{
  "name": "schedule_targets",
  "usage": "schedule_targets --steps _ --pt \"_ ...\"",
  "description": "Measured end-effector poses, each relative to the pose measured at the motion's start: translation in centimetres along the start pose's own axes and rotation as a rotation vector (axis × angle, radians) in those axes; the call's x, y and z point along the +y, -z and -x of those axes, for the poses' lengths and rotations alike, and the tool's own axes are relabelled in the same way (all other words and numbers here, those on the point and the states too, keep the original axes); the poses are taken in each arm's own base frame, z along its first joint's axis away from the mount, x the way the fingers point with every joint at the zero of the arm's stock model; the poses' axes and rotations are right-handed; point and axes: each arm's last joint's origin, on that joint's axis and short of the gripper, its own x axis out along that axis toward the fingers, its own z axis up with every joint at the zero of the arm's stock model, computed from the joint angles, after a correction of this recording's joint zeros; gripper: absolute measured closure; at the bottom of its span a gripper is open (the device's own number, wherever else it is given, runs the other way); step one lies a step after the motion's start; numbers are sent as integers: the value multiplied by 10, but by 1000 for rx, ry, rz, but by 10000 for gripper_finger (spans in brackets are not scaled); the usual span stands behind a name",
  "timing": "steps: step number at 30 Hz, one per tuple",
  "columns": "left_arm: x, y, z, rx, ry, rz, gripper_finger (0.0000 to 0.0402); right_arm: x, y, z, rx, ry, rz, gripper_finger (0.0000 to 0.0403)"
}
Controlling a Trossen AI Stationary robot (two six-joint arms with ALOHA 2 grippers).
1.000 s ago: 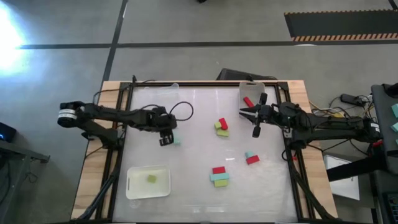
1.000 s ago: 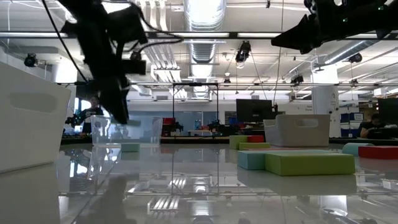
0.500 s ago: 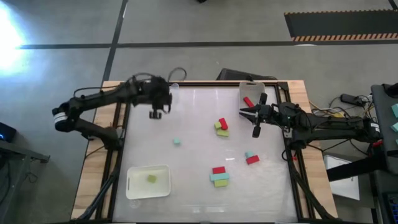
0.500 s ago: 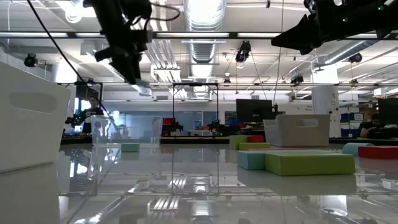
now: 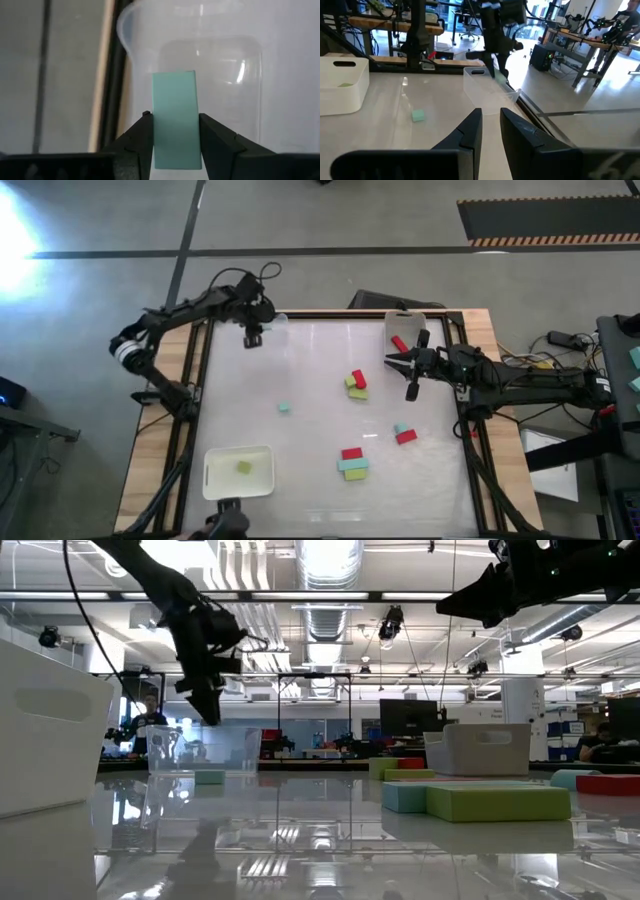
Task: Sort & place blocks by color
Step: Put the top left blue block into the transparent bin
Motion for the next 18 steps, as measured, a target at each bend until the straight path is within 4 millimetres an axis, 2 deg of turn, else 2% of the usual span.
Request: schedule_targets --steps 4,8,13,18 --pt "2 0 -23 36 31 -2 291 0 0 0 0 0 1 344" --pt "2 2 -36 78 41 -3 268 0 0 0 1 0 2 344" --pt "2 2 -38 84 40 8 256 0 0 0 2 0 7 344" --pt "2 1 -30 68 23 16 252 0 0 0 2 1 9 344"
